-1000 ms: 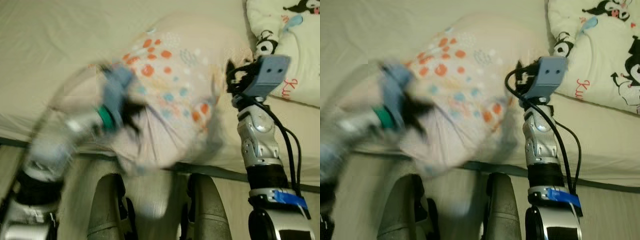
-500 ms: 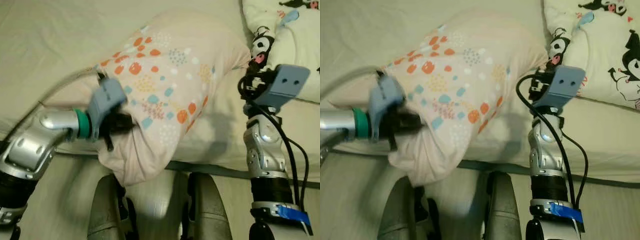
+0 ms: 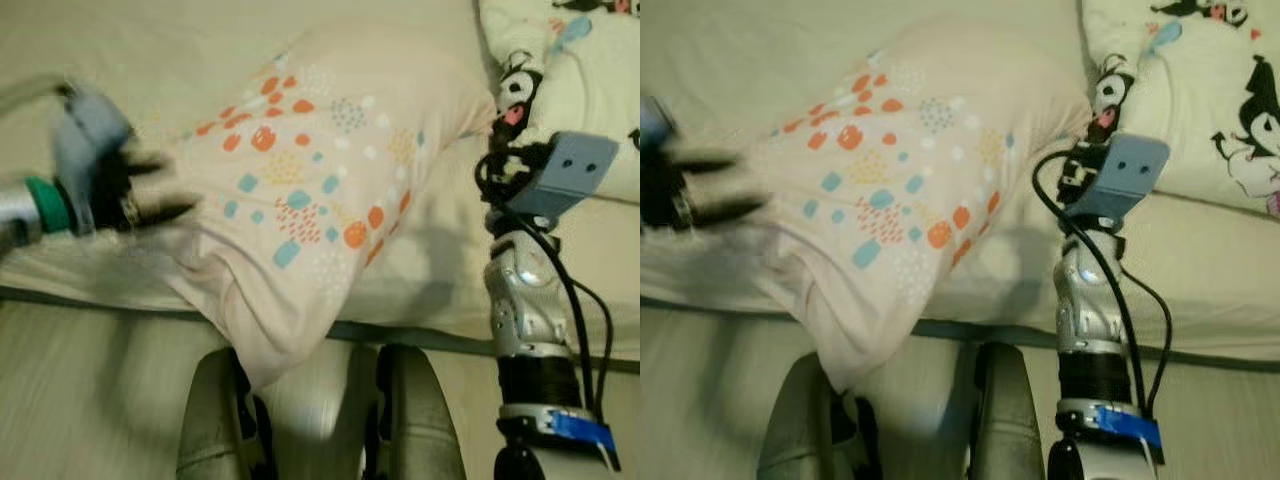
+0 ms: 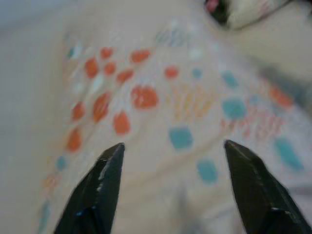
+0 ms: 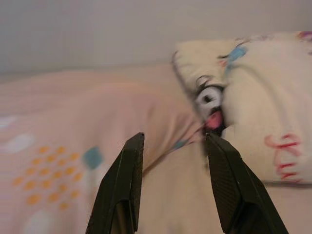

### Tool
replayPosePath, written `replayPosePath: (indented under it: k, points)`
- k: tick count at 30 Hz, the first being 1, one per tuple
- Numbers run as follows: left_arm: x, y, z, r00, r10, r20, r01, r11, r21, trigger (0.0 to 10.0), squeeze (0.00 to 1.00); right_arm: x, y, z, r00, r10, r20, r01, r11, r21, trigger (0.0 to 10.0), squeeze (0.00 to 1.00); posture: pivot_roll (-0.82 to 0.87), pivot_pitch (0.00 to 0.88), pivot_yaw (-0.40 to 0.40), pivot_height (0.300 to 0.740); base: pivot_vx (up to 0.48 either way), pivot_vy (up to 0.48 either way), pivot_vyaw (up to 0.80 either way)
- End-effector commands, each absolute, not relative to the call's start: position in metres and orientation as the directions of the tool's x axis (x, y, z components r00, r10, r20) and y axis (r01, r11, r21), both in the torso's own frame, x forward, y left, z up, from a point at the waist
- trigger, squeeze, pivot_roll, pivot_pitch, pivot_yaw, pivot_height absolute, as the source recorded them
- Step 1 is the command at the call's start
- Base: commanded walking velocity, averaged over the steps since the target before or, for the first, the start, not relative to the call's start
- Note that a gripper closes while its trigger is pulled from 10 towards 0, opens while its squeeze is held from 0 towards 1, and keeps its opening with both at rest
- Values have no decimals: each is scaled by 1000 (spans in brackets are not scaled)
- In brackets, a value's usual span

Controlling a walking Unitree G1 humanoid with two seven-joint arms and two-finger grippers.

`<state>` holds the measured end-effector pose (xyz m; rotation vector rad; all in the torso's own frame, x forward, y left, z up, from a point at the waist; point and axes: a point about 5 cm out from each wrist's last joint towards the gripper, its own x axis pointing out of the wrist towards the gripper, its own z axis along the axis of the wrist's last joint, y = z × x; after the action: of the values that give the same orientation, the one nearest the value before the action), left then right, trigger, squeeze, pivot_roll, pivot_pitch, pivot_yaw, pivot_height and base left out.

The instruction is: Clean up the room

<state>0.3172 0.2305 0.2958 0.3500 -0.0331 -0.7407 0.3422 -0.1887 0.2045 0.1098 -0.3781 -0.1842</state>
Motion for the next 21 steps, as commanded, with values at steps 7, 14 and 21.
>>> replayPosePath:
  k: [7,14,21]
  points:
    - [389,165,237,800,-555,-227,590,797,129,10000,0,348,-145,181,965,-81,249,-17,930,368,10000,0,-48,196,30,590,0,0,0]
    - [409,138,225,852,-470,-231,471,880,-57,10000,0,353,-127,180,972,-28,235,-70,916,396,10000,0,-71,191,27,590,0,0,0]
    - [420,168,239,960,-223,-170,197,968,-157,10000,0,345,-116,186,955,75,288,-182,913,366,10000,0,-85,206,27,590,0,0,0]
